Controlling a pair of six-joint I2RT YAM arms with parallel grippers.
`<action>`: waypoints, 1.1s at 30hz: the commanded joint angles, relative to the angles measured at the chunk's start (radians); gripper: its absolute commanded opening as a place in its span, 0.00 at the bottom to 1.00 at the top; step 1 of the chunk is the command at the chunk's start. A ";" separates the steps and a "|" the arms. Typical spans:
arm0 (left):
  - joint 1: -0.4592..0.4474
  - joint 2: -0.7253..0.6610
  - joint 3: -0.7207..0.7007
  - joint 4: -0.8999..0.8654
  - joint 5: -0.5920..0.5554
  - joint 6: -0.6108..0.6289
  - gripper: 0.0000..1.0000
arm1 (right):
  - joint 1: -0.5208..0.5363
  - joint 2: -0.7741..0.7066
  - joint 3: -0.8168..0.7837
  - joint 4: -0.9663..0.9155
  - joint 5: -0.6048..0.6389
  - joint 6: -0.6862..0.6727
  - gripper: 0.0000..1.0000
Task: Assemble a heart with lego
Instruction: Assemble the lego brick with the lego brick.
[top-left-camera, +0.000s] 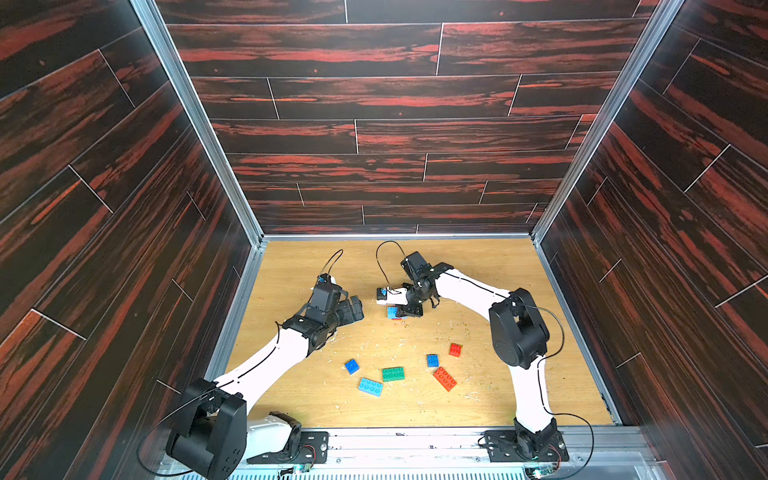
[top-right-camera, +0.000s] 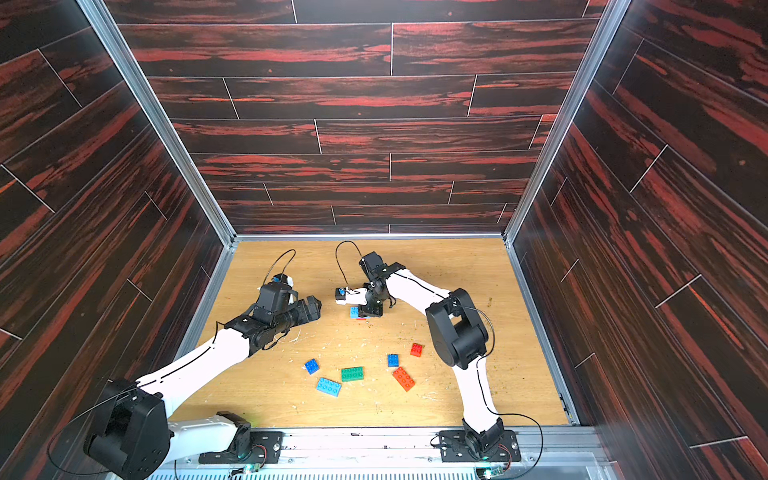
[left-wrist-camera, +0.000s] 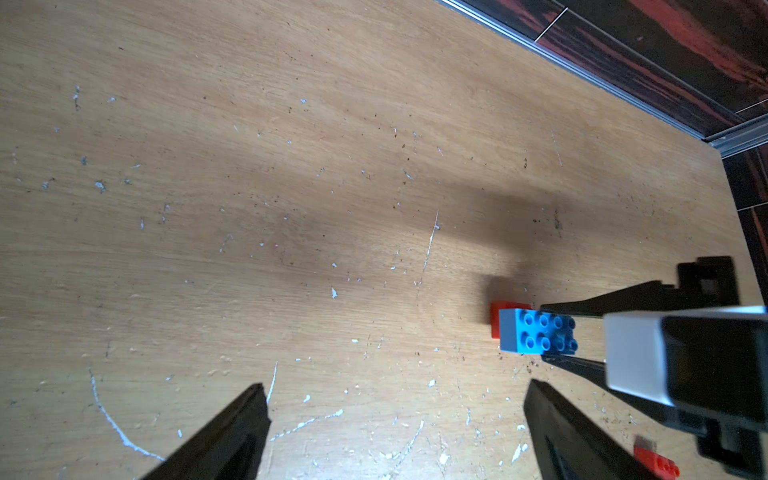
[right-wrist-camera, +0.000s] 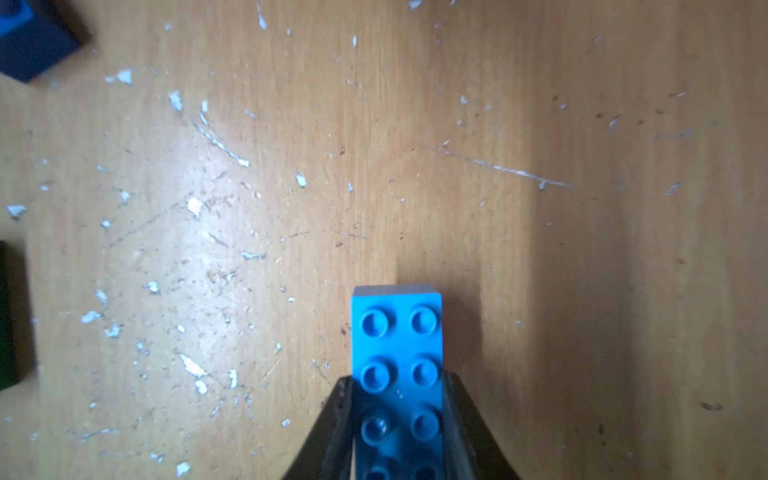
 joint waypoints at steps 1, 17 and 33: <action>0.005 -0.003 0.003 -0.011 -0.011 0.014 1.00 | 0.001 0.026 0.019 -0.050 -0.017 -0.019 0.00; 0.007 0.007 0.003 -0.010 -0.011 0.017 1.00 | -0.009 0.101 0.084 -0.104 0.025 -0.014 0.00; 0.007 0.017 -0.009 0.005 0.022 0.002 1.00 | -0.007 -0.030 -0.020 -0.027 0.004 0.035 0.00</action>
